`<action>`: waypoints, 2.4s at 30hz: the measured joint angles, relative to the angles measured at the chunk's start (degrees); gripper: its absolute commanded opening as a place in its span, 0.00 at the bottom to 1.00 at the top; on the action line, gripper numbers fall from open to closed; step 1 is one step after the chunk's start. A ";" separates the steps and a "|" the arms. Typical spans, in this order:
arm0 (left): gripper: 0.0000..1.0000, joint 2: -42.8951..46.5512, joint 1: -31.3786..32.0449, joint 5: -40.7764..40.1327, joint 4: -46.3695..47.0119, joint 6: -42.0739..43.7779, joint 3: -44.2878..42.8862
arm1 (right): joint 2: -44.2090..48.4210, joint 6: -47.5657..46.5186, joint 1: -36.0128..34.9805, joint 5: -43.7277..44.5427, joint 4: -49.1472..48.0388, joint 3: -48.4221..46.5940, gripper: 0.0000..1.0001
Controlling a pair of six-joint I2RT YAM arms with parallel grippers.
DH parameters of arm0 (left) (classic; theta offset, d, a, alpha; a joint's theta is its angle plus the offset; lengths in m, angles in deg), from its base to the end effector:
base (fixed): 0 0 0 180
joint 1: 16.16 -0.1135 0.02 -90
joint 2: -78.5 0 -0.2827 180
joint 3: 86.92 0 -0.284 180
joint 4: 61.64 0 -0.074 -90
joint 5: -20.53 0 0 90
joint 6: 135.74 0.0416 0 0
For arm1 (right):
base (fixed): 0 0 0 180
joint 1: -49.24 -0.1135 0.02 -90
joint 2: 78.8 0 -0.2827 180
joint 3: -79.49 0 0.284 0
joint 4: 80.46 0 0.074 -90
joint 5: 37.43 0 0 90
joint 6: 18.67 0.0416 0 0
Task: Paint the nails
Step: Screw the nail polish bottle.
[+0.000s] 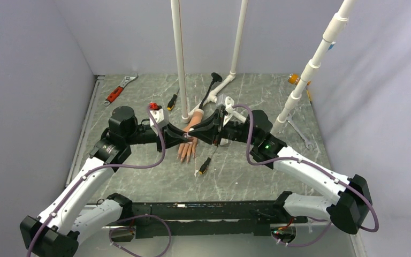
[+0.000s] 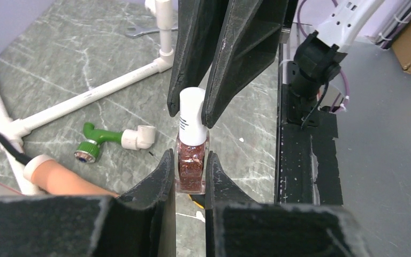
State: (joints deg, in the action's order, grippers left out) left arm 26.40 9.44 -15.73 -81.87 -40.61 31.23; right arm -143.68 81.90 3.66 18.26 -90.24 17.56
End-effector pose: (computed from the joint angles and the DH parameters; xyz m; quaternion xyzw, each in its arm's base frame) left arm 0.1868 -0.1267 0.3667 0.4604 0.5846 -0.4433 0.4997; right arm 0.1871 0.2244 0.3677 -0.4012 0.5385 0.5091 0.5385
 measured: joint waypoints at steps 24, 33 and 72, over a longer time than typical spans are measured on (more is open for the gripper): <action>0.00 1.42 0.48 -13.44 -3.96 0.02 0.00 | -3.19 0.87 -7.50 22.64 3.52 -2.29 0.00; 0.00 3.13 0.50 -17.16 -3.98 0.02 0.02 | -4.72 1.11 -11.58 32.96 6.10 -5.60 0.00; 0.00 1.81 -0.20 -8.07 -1.11 0.24 0.15 | 8.85 -2.67 -4.39 7.87 13.66 -4.52 0.72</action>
State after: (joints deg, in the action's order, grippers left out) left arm 28.21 9.25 -23.80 -82.98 -40.37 31.39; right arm -134.83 79.23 -0.74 26.13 -76.58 13.04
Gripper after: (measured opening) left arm 0.175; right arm 0.738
